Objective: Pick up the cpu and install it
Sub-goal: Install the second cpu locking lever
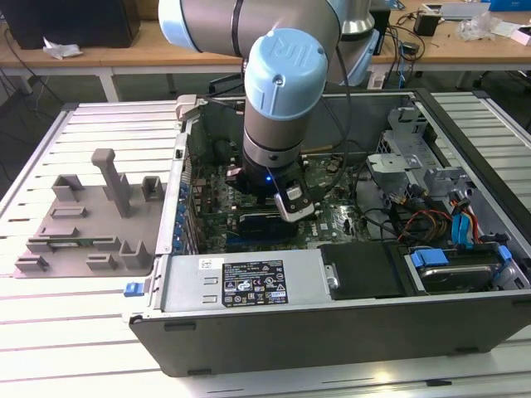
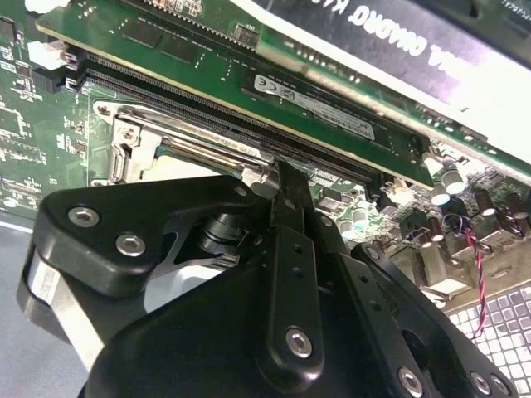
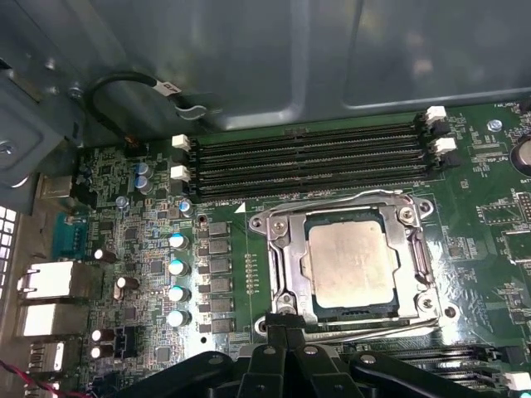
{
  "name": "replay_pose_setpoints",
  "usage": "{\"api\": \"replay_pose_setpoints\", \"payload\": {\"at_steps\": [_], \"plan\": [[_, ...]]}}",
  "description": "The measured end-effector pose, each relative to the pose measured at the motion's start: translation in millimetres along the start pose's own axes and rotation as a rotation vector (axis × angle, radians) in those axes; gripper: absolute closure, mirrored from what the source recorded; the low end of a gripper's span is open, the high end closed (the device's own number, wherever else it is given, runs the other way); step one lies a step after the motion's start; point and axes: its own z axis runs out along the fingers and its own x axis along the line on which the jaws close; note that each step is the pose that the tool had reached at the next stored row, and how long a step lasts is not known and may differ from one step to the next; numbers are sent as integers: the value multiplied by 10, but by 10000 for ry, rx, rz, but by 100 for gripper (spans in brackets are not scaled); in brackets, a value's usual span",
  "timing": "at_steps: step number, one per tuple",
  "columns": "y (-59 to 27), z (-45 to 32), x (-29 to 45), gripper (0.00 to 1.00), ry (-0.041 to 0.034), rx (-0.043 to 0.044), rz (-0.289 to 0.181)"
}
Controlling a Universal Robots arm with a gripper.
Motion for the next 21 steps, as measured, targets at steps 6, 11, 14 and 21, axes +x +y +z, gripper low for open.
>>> {"api": "replay_pose_setpoints", "payload": {"at_steps": [6,11,14,21], "plan": [[-4,-10,-4,89,-1,-4,0],[-6,-55,-11,89,0,-1,3],[-15,-83,-15,89,2,-3,0],[-71,-101,-14,89,4,-181,-15]]}}
